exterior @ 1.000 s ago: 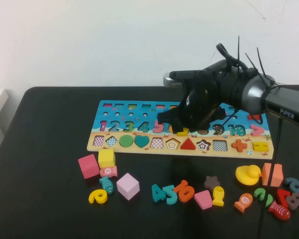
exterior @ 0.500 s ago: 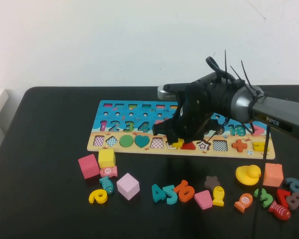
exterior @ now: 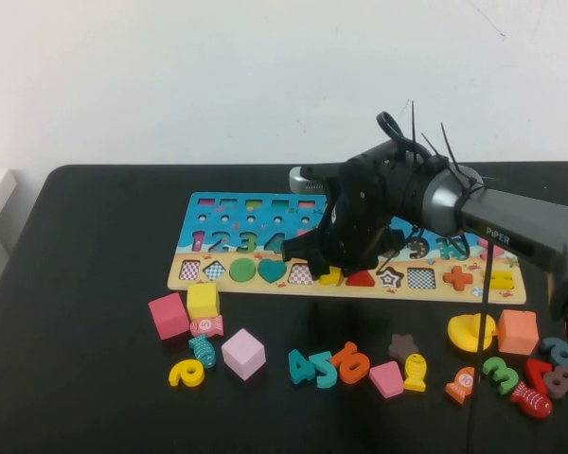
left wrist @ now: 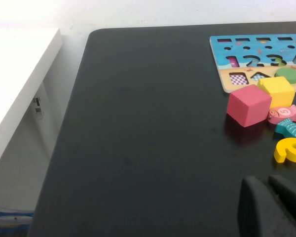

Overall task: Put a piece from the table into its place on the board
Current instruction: Place the "Pentagon" into the hole of the Pentagon

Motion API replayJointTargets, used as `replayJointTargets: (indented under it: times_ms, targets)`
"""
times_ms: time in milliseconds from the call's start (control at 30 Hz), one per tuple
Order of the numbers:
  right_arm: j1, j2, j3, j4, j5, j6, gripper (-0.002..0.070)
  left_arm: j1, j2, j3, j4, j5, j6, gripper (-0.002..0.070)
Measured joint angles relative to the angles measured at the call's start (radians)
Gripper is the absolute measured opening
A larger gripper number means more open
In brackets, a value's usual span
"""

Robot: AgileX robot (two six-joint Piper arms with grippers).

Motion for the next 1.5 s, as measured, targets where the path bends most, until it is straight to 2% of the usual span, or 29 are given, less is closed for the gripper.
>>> replayJointTargets:
  times_ms: [467, 900, 1500]
  targets:
    - [0.000, 0.010, -0.020, 0.023, 0.020, 0.026, 0.0364, 0.000, 0.000, 0.000, 0.000, 0.000, 0.000, -0.0002]
    - [-0.002, 0.011, -0.081, -0.005, 0.145, 0.028, 0.0363, 0.000, 0.000, 0.000, 0.000, 0.000, 0.000, -0.0002]
    - [-0.002, 0.042, -0.090, 0.000, 0.096, 0.034, 0.0363, 0.000, 0.000, 0.000, 0.000, 0.000, 0.000, -0.0002]
